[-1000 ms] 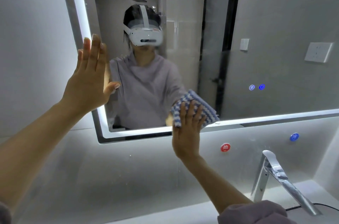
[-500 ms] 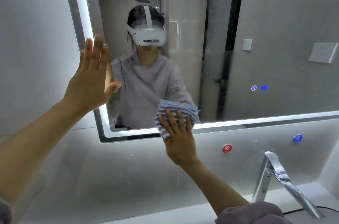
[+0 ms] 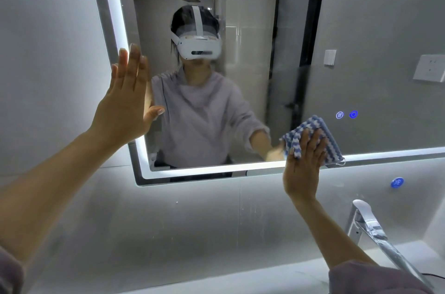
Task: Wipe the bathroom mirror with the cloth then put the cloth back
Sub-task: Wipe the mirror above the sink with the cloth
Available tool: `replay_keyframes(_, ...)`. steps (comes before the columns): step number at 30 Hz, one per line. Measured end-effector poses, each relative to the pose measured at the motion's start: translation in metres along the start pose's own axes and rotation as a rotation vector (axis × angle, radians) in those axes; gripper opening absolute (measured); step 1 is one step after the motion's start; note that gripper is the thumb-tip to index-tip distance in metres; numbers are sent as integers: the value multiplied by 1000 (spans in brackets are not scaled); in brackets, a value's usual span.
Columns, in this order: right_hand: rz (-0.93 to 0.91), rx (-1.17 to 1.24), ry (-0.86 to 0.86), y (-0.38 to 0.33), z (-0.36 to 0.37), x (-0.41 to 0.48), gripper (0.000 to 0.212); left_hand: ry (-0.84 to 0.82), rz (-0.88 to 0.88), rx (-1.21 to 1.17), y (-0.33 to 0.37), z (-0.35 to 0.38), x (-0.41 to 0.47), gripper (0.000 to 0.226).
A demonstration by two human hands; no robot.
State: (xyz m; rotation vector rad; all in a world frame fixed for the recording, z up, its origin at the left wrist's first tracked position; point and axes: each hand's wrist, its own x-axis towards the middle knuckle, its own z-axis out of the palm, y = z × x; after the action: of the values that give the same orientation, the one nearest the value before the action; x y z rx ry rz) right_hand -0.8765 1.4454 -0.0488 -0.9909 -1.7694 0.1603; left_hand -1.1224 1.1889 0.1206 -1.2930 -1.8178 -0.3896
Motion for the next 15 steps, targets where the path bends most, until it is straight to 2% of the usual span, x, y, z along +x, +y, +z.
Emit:
replay_keyframes(7,75,68,-30,-24,-1,0,68,9,-1,2,1,-1,0,94)
replay_keyframes(12,-133,33,-18,-75,-3,15,57,9,-9,-4,1,0,0,93)
replay_keyframes(15,-352,-75,-33,-115,-1,23,58,14,-2,-2,0,1,0,93)
